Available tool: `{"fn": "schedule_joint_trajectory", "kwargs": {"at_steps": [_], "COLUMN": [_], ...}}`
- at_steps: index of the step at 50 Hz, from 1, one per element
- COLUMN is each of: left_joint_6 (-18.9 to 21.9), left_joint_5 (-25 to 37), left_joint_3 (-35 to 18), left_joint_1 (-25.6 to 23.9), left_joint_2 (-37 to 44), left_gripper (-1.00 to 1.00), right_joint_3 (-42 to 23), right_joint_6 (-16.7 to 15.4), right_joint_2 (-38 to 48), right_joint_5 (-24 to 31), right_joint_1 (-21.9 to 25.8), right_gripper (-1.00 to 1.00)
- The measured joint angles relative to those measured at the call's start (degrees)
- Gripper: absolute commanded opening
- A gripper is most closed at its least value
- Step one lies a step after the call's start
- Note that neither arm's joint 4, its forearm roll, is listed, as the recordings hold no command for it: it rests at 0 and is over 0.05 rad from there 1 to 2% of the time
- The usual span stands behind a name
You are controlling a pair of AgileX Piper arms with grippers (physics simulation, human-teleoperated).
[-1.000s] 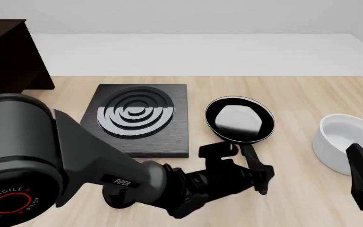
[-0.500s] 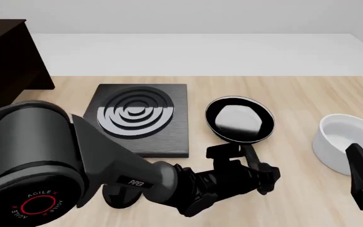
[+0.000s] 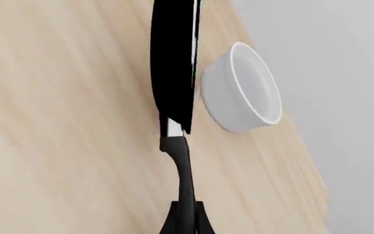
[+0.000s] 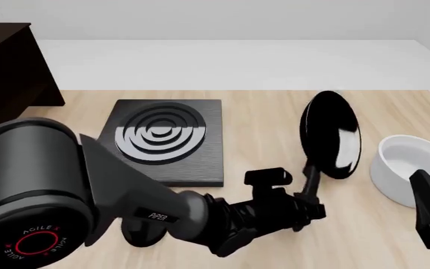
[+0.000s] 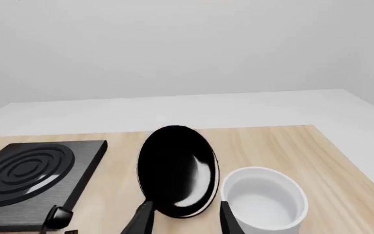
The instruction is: Put the frying pan under the cabinet shelf.
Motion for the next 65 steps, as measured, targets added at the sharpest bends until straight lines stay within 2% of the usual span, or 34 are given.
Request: {"fn": "schedule_joint_trajectory", "kwargs": {"at_steps": [16,30,48,65], "left_joint_6": [0.17,-0.83,-4.10,-4.60], "left_joint_5": [-0.99,-1.42,-3.69,-4.73], "left_joint_3": [2.45,6.55,12.26,15.61], "left_joint_1": [0.14,1.27,4.44,6.86], "left_joint_2": [-3.24,-10.60,-19.80,-24.60], "left_gripper": [-1.00,-1.00,-1.00,-1.00], "right_joint_3": [0.00,0.01,0.01,-0.01], "right_joint_6": [-0.02,-0.12,-0.32,-0.39], "right_joint_2": [-0.07,0.02,0.12,0.07], "right_joint_5": [-0.04,-0.05,0.07,0.19], "right_joint_1": [0.11,0.34,0.58,0.66], "right_gripper": [1.00,1.00,1.00,1.00]}}
